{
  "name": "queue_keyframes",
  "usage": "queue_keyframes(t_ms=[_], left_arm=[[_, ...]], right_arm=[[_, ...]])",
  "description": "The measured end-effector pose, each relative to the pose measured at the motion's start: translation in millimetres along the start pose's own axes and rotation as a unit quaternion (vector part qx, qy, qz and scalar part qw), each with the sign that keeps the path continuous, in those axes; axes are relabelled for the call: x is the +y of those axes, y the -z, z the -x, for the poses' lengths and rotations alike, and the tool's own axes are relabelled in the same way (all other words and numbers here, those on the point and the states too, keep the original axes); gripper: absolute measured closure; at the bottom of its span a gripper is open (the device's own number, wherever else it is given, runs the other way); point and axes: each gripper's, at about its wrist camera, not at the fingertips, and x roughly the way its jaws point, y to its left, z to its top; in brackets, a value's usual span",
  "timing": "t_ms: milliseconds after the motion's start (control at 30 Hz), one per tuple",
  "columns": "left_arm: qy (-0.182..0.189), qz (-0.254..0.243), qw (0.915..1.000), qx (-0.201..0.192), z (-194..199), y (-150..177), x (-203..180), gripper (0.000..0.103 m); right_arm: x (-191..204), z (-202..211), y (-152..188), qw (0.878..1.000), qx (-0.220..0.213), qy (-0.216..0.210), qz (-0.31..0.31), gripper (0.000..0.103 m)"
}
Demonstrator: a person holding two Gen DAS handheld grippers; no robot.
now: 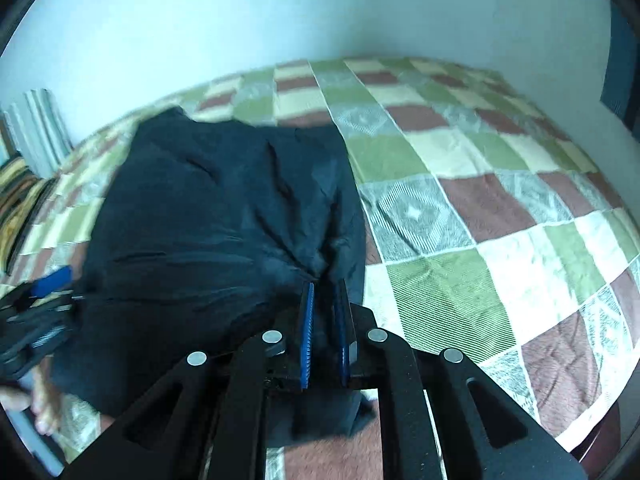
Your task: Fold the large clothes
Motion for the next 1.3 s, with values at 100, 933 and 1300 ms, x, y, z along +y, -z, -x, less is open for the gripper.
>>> queue_keyframes(t_ms=[100,933,1300], left_arm=[[-0.001,0.001,1.0,-0.001,0.8,-0.3,-0.4,0.038],[0.04,0.007,0.9992,-0.005,14.5,-2.5,-10.0,0.053],[0.012,-0.021,0.9997,-0.009,-5.4,7.7,-20.5,0.05]], right_arm=[[11.2,16.0,4.0,1.0,-0.01,-0.02,0.019,0.091],[40.9,-39.1,33.4,0.997,0.047,-0.018,0.054,0.094],[34.2,-45.5,31.1,0.997,0.045,-0.024,0.049,0.094]])
